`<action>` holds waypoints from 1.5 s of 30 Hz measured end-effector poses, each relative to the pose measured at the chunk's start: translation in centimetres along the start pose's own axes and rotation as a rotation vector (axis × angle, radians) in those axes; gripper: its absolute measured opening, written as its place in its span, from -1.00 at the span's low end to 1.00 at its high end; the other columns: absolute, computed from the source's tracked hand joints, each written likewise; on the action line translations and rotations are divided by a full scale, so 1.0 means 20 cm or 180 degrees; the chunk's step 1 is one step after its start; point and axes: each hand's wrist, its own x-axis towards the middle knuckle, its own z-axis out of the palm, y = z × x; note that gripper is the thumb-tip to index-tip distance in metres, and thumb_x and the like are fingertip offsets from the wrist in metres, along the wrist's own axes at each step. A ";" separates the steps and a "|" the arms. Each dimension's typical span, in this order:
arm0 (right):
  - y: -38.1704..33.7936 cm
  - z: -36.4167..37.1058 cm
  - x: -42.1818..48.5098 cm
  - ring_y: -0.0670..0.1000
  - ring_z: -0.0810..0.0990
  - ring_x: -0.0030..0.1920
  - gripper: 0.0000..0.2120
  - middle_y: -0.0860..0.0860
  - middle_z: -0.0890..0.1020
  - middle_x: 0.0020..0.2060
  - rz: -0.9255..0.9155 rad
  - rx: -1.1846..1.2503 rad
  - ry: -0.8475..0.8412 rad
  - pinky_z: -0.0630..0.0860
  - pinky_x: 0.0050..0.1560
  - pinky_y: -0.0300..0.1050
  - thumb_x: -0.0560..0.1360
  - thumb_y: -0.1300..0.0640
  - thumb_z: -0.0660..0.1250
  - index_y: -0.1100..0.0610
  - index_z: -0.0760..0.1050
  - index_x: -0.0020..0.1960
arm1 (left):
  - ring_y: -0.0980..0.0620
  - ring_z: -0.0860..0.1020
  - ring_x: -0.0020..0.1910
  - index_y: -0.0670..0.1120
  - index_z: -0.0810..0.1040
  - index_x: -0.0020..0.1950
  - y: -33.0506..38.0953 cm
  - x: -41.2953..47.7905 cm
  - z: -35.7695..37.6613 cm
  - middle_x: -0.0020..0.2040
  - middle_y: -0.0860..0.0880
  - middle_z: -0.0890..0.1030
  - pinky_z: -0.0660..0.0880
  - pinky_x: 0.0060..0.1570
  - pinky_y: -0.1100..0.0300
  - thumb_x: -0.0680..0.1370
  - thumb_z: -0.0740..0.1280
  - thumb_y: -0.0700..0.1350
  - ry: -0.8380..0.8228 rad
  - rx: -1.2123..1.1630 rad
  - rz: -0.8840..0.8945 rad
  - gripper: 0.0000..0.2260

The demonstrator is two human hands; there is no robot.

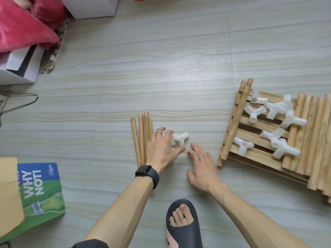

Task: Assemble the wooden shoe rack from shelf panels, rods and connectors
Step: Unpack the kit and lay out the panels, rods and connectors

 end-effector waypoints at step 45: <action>-0.03 -0.04 0.02 -0.03 -0.09 0.64 -0.18 -0.05 -0.06 0.66 0.0115 -0.0398 -0.0167 -0.02 0.61 0.06 0.58 -0.27 0.13 -0.01 -0.18 0.67 | -0.27 0.17 0.50 0.14 0.04 0.62 -0.36 -0.04 0.05 0.61 -0.17 0.09 0.44 0.26 -0.16 0.59 0.20 0.31 -0.0121 -0.0356 -0.1292 -0.32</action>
